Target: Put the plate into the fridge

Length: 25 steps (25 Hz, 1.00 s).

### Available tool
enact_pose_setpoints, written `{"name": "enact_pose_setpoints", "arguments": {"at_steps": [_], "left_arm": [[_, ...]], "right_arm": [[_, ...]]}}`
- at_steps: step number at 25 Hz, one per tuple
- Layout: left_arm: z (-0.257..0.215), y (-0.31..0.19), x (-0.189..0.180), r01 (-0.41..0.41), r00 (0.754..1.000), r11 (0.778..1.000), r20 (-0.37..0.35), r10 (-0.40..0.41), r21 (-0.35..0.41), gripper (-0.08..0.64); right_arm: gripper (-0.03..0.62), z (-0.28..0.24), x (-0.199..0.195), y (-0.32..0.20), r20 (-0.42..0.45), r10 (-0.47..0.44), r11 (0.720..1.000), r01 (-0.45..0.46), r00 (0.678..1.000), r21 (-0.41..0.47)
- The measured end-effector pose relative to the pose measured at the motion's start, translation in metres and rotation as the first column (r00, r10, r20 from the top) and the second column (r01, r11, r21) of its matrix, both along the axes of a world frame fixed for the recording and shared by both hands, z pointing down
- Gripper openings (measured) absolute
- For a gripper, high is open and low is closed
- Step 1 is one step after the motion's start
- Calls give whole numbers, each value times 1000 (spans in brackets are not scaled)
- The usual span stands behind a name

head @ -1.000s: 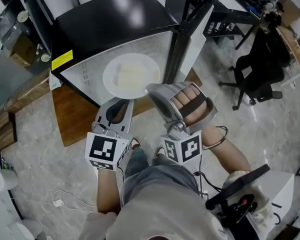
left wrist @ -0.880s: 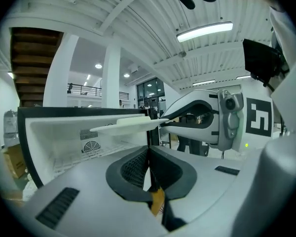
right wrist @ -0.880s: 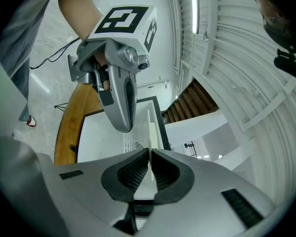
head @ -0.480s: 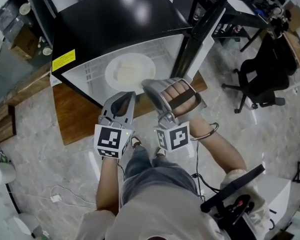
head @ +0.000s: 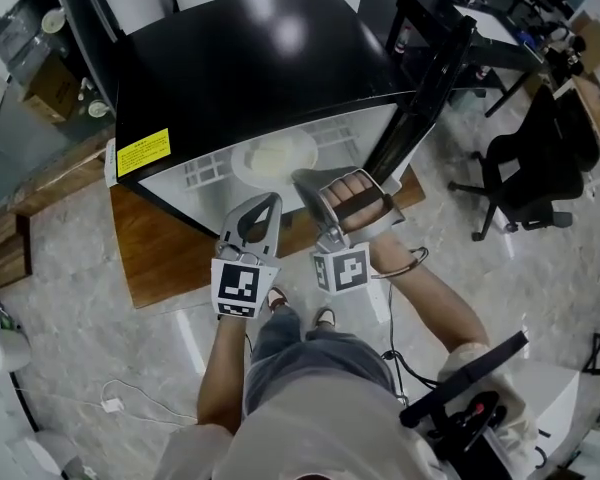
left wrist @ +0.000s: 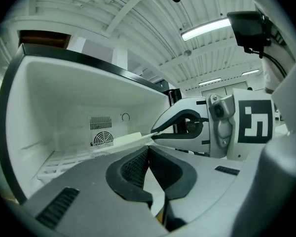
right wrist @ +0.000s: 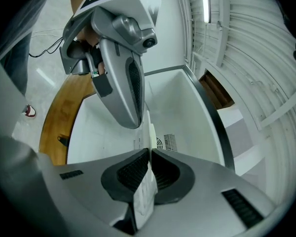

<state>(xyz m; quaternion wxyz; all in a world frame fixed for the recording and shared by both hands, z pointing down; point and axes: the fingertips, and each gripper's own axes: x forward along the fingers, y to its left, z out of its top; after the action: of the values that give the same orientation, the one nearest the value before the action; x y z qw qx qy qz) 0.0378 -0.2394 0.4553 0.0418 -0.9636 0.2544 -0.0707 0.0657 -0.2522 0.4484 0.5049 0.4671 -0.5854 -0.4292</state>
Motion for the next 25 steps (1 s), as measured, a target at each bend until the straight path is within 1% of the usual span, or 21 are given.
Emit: {"name": "enact_pose_setpoints", "arguments": {"at_steps": [4, 7, 10, 12, 16, 19, 22, 25], "left_arm": [[2, -34, 11, -15, 999, 999, -30, 14, -28, 18], [8, -48, 17, -19, 999, 999, -42, 18, -29, 18], [15, -61, 26, -14, 999, 999, -53, 12, -41, 18], [17, -67, 29, -14, 999, 999, -50, 12, -41, 18], [21, -74, 32, -3, 1000, 1000, -9, 3, -14, 18], [22, -79, 34, 10, 1000, 999, -19, -10, -38, 18], [25, -82, 37, 28, 1000, 999, 13, -27, -33, 18], [26, -87, 39, 39, 999, 998, 8, -39, -49, 18]], "right_arm": [[31, 10, 8, -39, -27, -3, 1000, 3, 1000, -22], [31, 17, 11, -57, -46, -5, 1000, 3, 999, -27], [31, 32, 17, -70, -58, -14, 999, 11, 998, -54], [31, 36, 18, -75, -62, -19, 998, 15, 998, -59], [31, 38, 16, -82, -78, -28, 997, 22, 997, -75], [35, 45, 14, -86, -92, -54, 994, 45, 994, -101], [52, 43, 14, -86, -89, -85, 992, 76, 992, -100], [128, 41, 16, -86, -100, -103, 990, 92, 990, -108]]}}
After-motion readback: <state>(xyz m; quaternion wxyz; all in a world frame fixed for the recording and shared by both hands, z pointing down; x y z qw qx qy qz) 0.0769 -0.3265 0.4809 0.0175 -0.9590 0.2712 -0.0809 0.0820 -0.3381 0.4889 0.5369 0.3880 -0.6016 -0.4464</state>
